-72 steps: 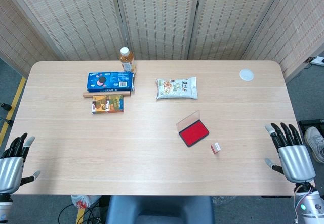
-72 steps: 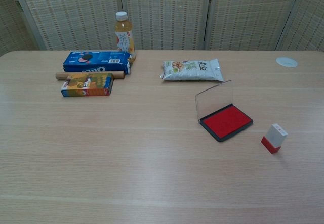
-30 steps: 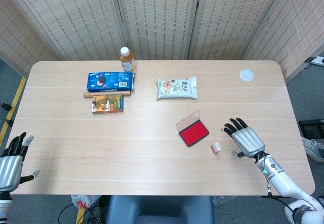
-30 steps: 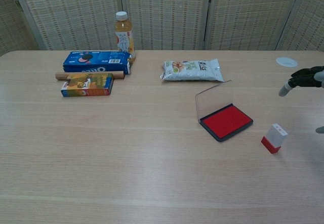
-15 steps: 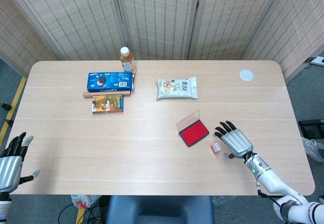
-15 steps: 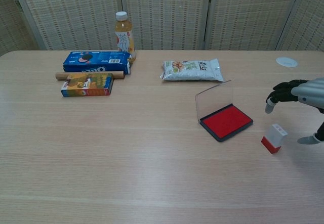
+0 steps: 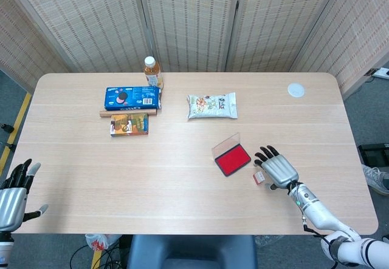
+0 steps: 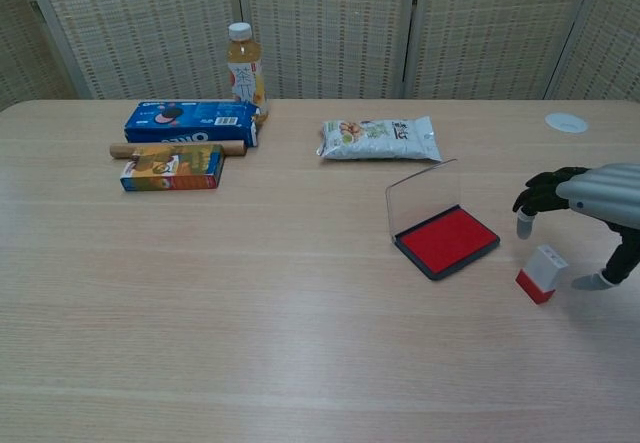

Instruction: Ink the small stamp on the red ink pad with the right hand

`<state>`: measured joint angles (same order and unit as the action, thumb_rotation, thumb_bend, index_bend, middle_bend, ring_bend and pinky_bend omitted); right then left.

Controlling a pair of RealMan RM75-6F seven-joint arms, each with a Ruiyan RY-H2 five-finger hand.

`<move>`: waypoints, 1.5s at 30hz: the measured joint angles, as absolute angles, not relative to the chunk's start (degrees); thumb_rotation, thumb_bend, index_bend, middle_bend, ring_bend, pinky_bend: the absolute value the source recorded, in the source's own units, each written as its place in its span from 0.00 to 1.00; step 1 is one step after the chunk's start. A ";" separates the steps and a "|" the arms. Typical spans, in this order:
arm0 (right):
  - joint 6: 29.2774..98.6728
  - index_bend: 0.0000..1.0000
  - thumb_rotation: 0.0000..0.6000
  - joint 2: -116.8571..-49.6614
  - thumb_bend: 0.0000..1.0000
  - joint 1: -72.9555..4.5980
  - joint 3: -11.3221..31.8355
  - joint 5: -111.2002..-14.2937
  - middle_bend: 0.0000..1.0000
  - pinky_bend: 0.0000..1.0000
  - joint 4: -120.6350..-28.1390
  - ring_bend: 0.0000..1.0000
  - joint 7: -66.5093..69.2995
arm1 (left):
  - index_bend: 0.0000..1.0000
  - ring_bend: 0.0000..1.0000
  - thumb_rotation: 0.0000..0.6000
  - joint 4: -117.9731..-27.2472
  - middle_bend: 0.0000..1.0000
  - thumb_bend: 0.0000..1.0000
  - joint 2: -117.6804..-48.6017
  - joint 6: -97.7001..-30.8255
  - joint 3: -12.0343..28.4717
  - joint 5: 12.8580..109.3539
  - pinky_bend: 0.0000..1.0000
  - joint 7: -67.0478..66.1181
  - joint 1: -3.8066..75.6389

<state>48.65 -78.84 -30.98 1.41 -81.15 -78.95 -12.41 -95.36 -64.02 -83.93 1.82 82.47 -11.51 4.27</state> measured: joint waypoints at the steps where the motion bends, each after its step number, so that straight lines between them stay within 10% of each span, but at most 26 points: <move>1: 48.47 0.30 1.00 -78.96 0.19 -31.11 1.34 -81.02 0.14 0.00 -78.86 0.05 -12.40 | 0.05 0.00 1.00 -95.37 0.00 0.10 -64.01 -83.97 1.79 82.57 0.27 -11.49 4.26; 30: 52.61 0.64 1.00 -80.21 0.26 -31.98 2.17 -80.01 0.42 0.01 -79.04 0.13 -14.74 | 0.04 0.00 1.00 -94.78 0.00 0.10 -63.96 -84.97 1.44 84.49 0.27 -10.22 4.03; 39: 51.21 0.78 1.00 -75.39 0.28 -34.06 5.37 -75.38 0.76 0.52 -86.54 0.53 -17.57 | 0.04 0.00 1.00 -95.02 0.00 0.10 -64.12 -84.36 1.43 84.26 0.27 -10.74 4.29; 45: 48.81 0.82 1.00 -74.46 0.28 -36.90 7.55 -68.31 0.88 0.65 -89.38 0.66 -23.38 | 0.04 0.00 1.00 -95.30 0.00 0.10 -63.94 -84.52 1.34 84.55 0.27 -10.42 4.22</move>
